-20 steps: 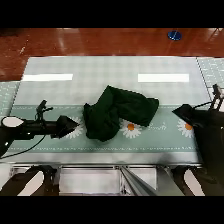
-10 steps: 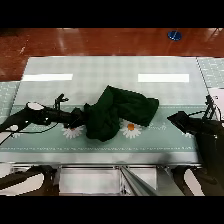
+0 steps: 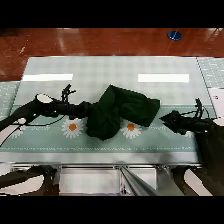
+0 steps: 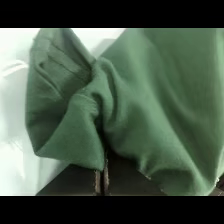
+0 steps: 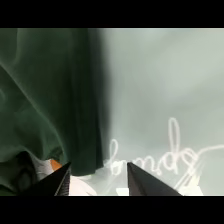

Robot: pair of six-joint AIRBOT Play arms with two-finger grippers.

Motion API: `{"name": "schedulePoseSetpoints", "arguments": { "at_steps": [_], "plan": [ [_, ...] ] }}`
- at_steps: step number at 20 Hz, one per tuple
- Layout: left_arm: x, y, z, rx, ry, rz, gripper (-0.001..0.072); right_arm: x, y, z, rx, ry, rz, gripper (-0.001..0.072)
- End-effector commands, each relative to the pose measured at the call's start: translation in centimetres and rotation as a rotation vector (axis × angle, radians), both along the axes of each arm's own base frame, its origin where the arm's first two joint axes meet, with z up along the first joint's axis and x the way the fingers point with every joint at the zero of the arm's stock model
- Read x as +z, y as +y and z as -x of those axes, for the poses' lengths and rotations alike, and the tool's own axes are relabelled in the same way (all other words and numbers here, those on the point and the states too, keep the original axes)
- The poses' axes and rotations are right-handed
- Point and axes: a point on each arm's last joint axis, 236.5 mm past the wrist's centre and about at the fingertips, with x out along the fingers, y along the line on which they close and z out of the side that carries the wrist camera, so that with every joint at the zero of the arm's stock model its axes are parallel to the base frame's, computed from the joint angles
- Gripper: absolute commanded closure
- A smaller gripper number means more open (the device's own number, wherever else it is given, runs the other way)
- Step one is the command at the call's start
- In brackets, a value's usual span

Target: Fold the shirts.

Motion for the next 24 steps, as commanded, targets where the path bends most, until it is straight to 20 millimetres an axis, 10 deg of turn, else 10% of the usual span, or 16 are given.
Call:
{"name": "schedulePoseSetpoints", "arguments": {
  "at_steps": [1,6,9,11,14,17,21,24],
  "plan": [
    [0.2,-0.2,-0.1,-0.01,-0.007,0.002,0.0691,-1.7,2.1,-1.4,0.012,0.009,-0.042,0.031],
    [0.3,-0.5,0.4,-0.027,0.007,0.014,0.0691,-3.8,7.2,-3.5,0.17,0.059,-0.019,0.0336],
    [0.9,-0.3,0.1,-0.028,0.005,0.028,0.0691,-2.5,9.9,-5.3,0.275,0.025,-0.029,0.0687],
    [3.9,0.7,-1.8,-0.026,-0.024,0.077,0.0691,1.9,10.9,-7.6,0.368,-0.089,-0.037,0.0684],
    [13.8,5.2,-7.8,0.066,-0.244,0.142,0.0691,13.6,9.5,-12.2,0.434,-0.369,0.097,0.0685],
    [30.2,11.1,-11.8,0.259,-0.611,0.249,0.0691,28.4,7.3,-13.2,0.487,-0.681,0.307,0.0685],
    [46.4,16.4,-8.0,0.352,-1.04,0.141,0.0691,44.1,4.7,-8.3,0.407,-1.008,0.542,0.0685],
    [53.6,18.3,-2.7,0.415,-1.256,0.008,0.0691,50.1,3.2,-1.9,0.333,-1.166,0.654,0.0685]
  ]
}}
